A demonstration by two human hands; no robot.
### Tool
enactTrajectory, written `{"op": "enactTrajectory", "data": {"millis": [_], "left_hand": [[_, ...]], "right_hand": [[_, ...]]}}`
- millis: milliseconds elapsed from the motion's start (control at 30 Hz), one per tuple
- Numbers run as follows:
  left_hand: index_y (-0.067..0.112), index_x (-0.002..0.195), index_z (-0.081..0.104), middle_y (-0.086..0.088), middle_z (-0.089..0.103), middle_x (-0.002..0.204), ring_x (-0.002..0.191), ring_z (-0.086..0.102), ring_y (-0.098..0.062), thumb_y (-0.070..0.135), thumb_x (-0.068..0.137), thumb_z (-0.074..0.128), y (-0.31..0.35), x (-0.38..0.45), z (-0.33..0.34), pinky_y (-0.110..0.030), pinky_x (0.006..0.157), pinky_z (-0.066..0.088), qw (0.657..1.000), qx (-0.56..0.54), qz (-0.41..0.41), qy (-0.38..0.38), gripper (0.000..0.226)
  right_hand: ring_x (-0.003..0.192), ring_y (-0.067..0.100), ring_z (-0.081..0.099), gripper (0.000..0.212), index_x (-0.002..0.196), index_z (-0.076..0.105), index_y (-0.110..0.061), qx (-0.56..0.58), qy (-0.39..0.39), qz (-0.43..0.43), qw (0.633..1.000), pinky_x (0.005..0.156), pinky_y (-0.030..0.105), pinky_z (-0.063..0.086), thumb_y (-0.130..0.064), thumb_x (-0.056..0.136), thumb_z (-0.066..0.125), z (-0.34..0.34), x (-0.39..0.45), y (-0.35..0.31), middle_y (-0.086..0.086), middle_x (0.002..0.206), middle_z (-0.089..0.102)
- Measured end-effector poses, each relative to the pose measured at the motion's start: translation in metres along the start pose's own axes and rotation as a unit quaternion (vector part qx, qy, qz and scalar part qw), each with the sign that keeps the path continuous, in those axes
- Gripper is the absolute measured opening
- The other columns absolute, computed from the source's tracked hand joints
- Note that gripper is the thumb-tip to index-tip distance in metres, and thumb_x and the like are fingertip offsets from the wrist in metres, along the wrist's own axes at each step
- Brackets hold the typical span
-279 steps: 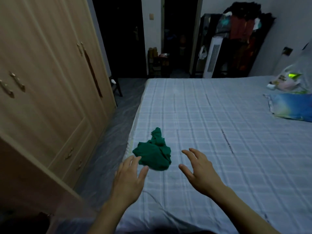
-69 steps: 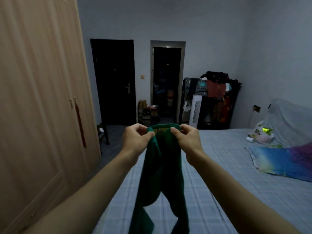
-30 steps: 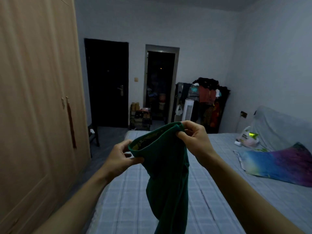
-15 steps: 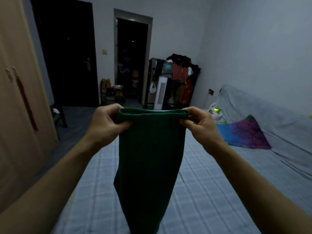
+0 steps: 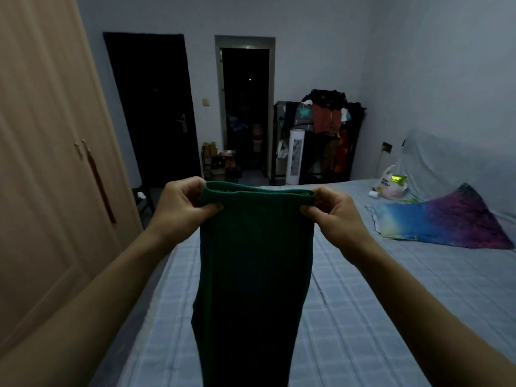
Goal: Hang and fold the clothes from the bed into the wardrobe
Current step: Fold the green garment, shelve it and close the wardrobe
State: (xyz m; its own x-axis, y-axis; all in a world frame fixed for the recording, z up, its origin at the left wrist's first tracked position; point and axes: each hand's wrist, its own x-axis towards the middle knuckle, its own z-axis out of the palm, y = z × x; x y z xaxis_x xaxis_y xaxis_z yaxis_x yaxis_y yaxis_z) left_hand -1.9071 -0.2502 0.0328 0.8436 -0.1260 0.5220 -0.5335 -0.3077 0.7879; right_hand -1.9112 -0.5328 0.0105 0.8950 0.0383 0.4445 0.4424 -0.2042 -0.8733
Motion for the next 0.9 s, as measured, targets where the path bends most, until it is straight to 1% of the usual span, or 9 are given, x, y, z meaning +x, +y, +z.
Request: {"op": "enactTrajectory", "data": {"millis": [133, 200, 267, 367, 467, 633, 700, 800, 900], "left_hand": [[0.014, 0.091, 0.065, 0.003, 0.072, 0.089, 0.091, 0.071, -0.012, -0.001, 0.086, 0.07, -0.005, -0.016, 0.016, -0.02, 0.074, 0.058, 1.0, 0.018, 0.005, -0.005, 0.017], [0.023, 0.088, 0.065, 0.013, 0.071, 0.087, 0.09, 0.07, -0.007, 0.0, 0.087, 0.069, -0.008, -0.022, 0.025, -0.017, 0.073, 0.056, 0.999, 0.038, 0.001, -0.002, 0.024], [0.028, 0.086, 0.066, 0.016, 0.07, 0.085, 0.089, 0.069, -0.005, -0.001, 0.086, 0.07, -0.013, -0.025, 0.032, -0.016, 0.072, 0.056, 0.999, 0.042, -0.003, 0.013, 0.029], [0.025, 0.089, 0.069, 0.011, 0.072, 0.09, 0.094, 0.069, -0.008, 0.0, 0.086, 0.07, -0.021, -0.021, 0.04, -0.019, 0.073, 0.058, 0.999, 0.011, -0.025, 0.028, 0.025], [0.019, 0.093, 0.07, 0.006, 0.074, 0.092, 0.096, 0.07, -0.01, -0.001, 0.086, 0.07, -0.034, -0.005, 0.049, -0.02, 0.074, 0.058, 0.998, -0.019, -0.053, 0.024, 0.022], [0.016, 0.094, 0.072, -0.001, 0.074, 0.097, 0.095, 0.071, -0.014, -0.001, 0.085, 0.071, -0.083, 0.043, 0.059, -0.028, 0.075, 0.061, 0.996, -0.026, -0.087, 0.017, 0.02], [0.013, 0.097, 0.072, -0.005, 0.073, 0.1, 0.097, 0.071, -0.017, 0.0, 0.085, 0.072, -0.114, 0.072, 0.064, -0.036, 0.078, 0.061, 0.994, -0.014, -0.11, 0.013, 0.018], [0.011, 0.1, 0.072, -0.003, 0.073, 0.099, 0.095, 0.069, -0.015, 0.002, 0.085, 0.073, -0.163, 0.126, 0.071, -0.042, 0.086, 0.059, 0.988, 0.016, -0.149, 0.028, 0.018], [0.009, 0.095, 0.071, -0.004, 0.072, 0.094, 0.091, 0.069, -0.018, 0.002, 0.084, 0.074, -0.197, 0.177, 0.07, -0.047, 0.088, 0.058, 0.986, 0.033, -0.152, 0.054, 0.014]], "right_hand": [[0.091, 0.016, 0.072, 0.016, 0.101, 0.069, -0.012, 0.025, -0.022, 0.004, 0.999, 0.074, 0.021, 0.057, -0.001, 0.092, 0.062, -0.016, -0.01, 0.007, 0.008, 0.097, 0.074], [0.091, 0.017, 0.072, 0.015, 0.104, 0.068, -0.007, 0.034, -0.034, 0.016, 0.999, 0.075, 0.023, 0.057, -0.002, 0.092, 0.061, -0.02, -0.013, 0.012, 0.011, 0.099, 0.073], [0.091, 0.016, 0.072, 0.014, 0.105, 0.067, -0.006, 0.042, -0.042, 0.027, 0.998, 0.074, 0.022, 0.057, -0.002, 0.093, 0.061, -0.022, -0.014, 0.02, 0.011, 0.099, 0.073], [0.091, 0.015, 0.072, 0.014, 0.102, 0.068, -0.007, 0.046, -0.044, 0.03, 0.998, 0.073, 0.02, 0.056, -0.002, 0.092, 0.061, -0.026, -0.006, 0.032, 0.01, 0.098, 0.073], [0.092, 0.013, 0.072, 0.015, 0.102, 0.069, -0.011, 0.048, -0.039, 0.046, 0.997, 0.074, 0.019, 0.056, -0.002, 0.092, 0.062, -0.028, 0.013, 0.048, 0.006, 0.097, 0.074], [0.091, 0.013, 0.072, 0.015, 0.101, 0.07, -0.013, 0.039, -0.031, 0.082, 0.995, 0.072, 0.02, 0.056, -0.004, 0.092, 0.061, -0.022, 0.061, 0.095, 0.002, 0.096, 0.075], [0.089, 0.016, 0.073, 0.013, 0.099, 0.07, -0.013, 0.02, -0.016, 0.11, 0.994, 0.07, 0.022, 0.057, -0.005, 0.092, 0.062, -0.014, 0.092, 0.12, 0.003, 0.093, 0.075], [0.089, 0.021, 0.071, 0.01, 0.098, 0.07, -0.011, -0.022, 0.012, 0.153, 0.988, 0.068, 0.023, 0.057, -0.005, 0.092, 0.063, 0.006, 0.151, 0.156, 0.009, 0.093, 0.074], [0.086, 0.022, 0.069, 0.011, 0.1, 0.068, -0.004, -0.039, 0.033, 0.152, 0.987, 0.065, 0.019, 0.056, -0.001, 0.092, 0.062, 0.026, 0.209, 0.179, 0.016, 0.097, 0.071]]}}
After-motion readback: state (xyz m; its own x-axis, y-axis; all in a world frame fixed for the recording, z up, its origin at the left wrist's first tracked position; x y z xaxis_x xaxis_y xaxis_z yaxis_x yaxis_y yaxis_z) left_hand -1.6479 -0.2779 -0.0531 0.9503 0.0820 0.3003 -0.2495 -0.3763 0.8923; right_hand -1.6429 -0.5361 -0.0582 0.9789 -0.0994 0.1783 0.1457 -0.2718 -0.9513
